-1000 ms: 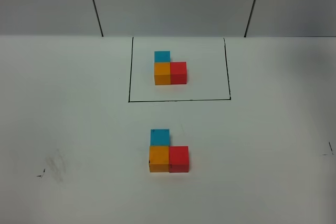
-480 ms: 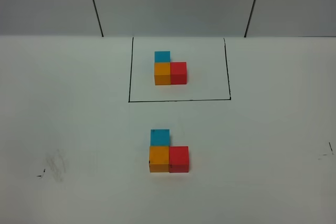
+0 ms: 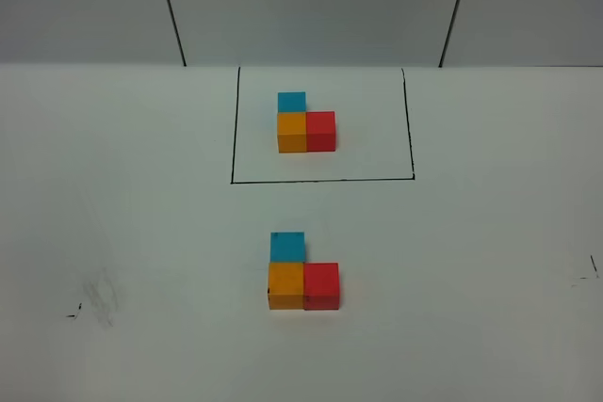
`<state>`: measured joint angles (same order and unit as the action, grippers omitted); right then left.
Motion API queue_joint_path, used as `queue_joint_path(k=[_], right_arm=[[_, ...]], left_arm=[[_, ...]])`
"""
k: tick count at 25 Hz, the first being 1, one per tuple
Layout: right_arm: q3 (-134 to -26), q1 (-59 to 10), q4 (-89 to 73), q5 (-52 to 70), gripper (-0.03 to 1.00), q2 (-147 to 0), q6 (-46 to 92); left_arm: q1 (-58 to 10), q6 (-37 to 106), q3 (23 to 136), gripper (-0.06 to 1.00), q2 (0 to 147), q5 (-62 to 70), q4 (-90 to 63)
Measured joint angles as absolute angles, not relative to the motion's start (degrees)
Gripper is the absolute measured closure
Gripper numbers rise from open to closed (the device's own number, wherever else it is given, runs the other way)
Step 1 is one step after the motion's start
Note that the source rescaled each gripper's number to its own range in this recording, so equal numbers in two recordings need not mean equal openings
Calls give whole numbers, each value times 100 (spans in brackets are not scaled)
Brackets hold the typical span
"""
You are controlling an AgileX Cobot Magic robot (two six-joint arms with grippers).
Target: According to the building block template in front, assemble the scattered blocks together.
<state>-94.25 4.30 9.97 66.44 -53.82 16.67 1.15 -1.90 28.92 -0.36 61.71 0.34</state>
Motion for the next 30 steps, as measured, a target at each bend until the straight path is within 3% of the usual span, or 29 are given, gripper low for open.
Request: queue_joint_path(k=[3, 8, 14, 21, 30], right_arm=[[-8904, -229, 1322, 6682, 15, -4506, 1727], [-8109, -668, 1402, 6946, 15, -3315, 1500], [-6566, -750, 795, 6898, 16, -2181, 1267], [-4832, -755, 199, 6004, 20, -848, 1044], [-3434, -755, 792, 5957, 24, -100, -364]], left_arm=[[115, -190, 2892, 32, -36, 6171, 34], [115, -190, 2892, 32, -36, 6171, 34], [115, -190, 2892, 32, -36, 6171, 34], [115, -190, 2892, 32, -36, 6171, 34], [115, -190, 2892, 32, -36, 6171, 0]])
